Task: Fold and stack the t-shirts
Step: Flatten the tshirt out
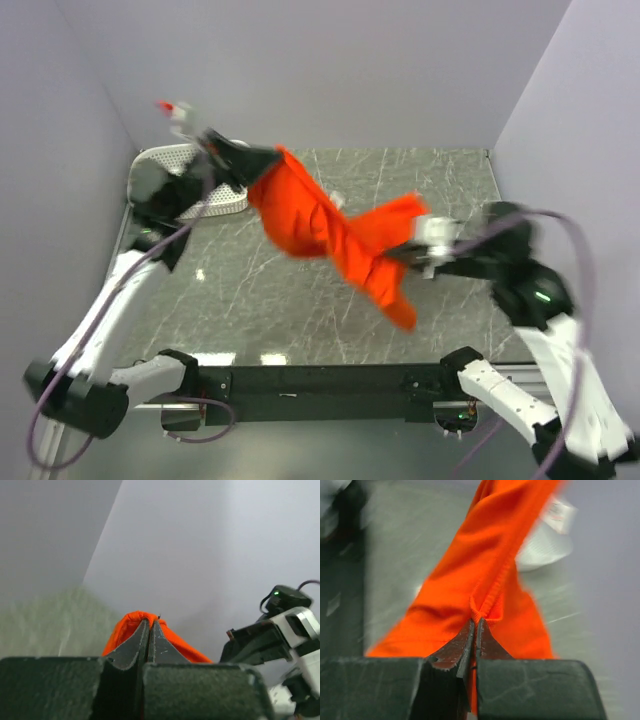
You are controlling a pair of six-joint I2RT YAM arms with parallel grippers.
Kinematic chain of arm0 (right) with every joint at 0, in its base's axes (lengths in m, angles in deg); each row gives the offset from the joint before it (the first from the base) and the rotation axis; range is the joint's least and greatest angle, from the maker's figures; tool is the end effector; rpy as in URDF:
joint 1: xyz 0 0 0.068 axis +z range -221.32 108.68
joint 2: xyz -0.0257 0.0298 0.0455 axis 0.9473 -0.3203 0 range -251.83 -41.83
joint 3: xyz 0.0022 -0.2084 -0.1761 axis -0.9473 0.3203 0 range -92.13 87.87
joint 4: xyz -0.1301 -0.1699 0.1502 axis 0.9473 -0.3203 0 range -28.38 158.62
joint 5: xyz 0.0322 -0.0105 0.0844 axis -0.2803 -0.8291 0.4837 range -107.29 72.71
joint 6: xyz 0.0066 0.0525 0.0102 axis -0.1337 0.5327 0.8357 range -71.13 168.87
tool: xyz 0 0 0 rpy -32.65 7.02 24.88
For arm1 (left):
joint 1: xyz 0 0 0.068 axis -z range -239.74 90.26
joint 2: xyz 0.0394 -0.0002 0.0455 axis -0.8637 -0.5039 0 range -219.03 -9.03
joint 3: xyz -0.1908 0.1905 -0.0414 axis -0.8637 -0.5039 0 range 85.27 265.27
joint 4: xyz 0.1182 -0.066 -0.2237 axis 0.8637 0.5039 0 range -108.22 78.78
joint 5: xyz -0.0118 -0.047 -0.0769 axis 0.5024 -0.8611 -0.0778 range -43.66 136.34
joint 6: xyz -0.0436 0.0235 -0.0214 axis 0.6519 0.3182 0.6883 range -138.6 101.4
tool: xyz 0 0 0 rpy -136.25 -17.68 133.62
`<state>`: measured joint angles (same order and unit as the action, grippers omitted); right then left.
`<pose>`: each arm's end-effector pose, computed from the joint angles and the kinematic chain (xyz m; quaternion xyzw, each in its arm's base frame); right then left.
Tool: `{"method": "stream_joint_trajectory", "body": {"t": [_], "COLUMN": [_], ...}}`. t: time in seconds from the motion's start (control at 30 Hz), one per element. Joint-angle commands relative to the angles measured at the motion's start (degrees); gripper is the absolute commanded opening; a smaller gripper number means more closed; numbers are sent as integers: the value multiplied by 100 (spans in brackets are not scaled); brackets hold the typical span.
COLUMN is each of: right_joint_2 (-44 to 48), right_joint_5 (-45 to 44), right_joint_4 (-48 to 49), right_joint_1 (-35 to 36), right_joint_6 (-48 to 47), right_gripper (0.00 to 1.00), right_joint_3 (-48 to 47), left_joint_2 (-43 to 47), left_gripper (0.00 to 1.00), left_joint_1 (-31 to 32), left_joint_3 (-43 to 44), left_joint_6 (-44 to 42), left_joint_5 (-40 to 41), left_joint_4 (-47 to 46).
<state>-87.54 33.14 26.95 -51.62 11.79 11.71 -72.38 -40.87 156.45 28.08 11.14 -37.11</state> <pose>0.0956 0.0634 0.4595 -0.5703 0.4866 0.2387 0.6172 0.2094 -0.0932 0.4887 0.1298 0.5472 -0.5727 0.5965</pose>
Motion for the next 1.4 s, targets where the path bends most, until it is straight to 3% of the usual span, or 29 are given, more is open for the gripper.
{"method": "stream_joint_trajectory", "body": {"t": [0.0,0.17,0.27,0.47,0.53,0.6,0.67,0.7,0.73,0.8,0.83,0.87,0.93,0.97,1.03,1.07,1.13,1.17,1.2,1.3,1.37], "right_joint_2": [-499,-1123,-1412,-2055,-2108,-2152,-2266,-2319,-2371,-2547,-2626,-2740,-2811,-2768,-2497,-2391,-2006,-1838,-1671,-1151,-809], "right_joint_5": [-262,-472,-780,-965,-1167,-1300,-1308,-1587,-1929,-3015,-3292,-3468,-3856,-3909,-3754,-3621,-2765,-2463,-2042,-985,-625], "right_joint_4": [-772,-983,-1079,-1046,-696,-431,-27,96,315,589,790,870,1037,1082,1222,1249,1049,977,924,582,554], "right_joint_1": [1015,2106,2643,3030,2891,2129,1260,507,134,-551,-712,-870,-1205,-1258,-1320,-1320,-1320,-1311,-1311,-1215,-1101], "right_joint_6": [-835,-1108,-1231,-1153,-618,-75,313,655,797,1174,1255,1325,1510,1519,1450,1414,1327,1283,1291,994,713], "right_gripper": [0,0,0,0,0,0,0,0,0,0,0,0,0,0,0,0,0,0,0,0,0], "right_joint_3": [1690,2456,2300,1939,1790,1439,914,701,490,-142,-397,-974,-2019,-2356,-3146,-3333,-3563,-3442,-3232,-1994,-668], "left_joint_2": [-1266,-1102,-513,542,666,466,-359,-719,-1523,-2493,-3551,-4101,-5735,-6280,-7222,-7078,-5581,-4817,-3565,-2388,-2095], "left_gripper": [0,0,0,0,0,0,0,0,0,0,0,0,0,0,0,1,0,0,0,0,0], "left_joint_1": [-130,-121,-112,-112,-121,-121,-112,-95,36,221,448,555,880,977,1005,952,916,934,934,803,680], "left_joint_3": [-1900,-3738,-4102,-4226,-4069,-3543,-2929,-2177,-1734,100,864,2594,4824,7402,9075,8837,7218,4781,3808,1948,870], "left_joint_6": [-536,-353,-194,-36,17,26,139,366,490,640,798,965,1387,1484,2325,2607,2567,2340,1624,548,492], "left_joint_5": [-320,-401,-163,347,495,610,489,392,339,181,41,-343,-601,-654,-760,-899,-1235,-1069,-476,-215,-303], "left_joint_4": [1467,1187,1440,2442,2461,2356,1980,1725,1540,1318,1301,1188,1395,1606,997,532,-752,-1226,-1335,-327,-36]}}
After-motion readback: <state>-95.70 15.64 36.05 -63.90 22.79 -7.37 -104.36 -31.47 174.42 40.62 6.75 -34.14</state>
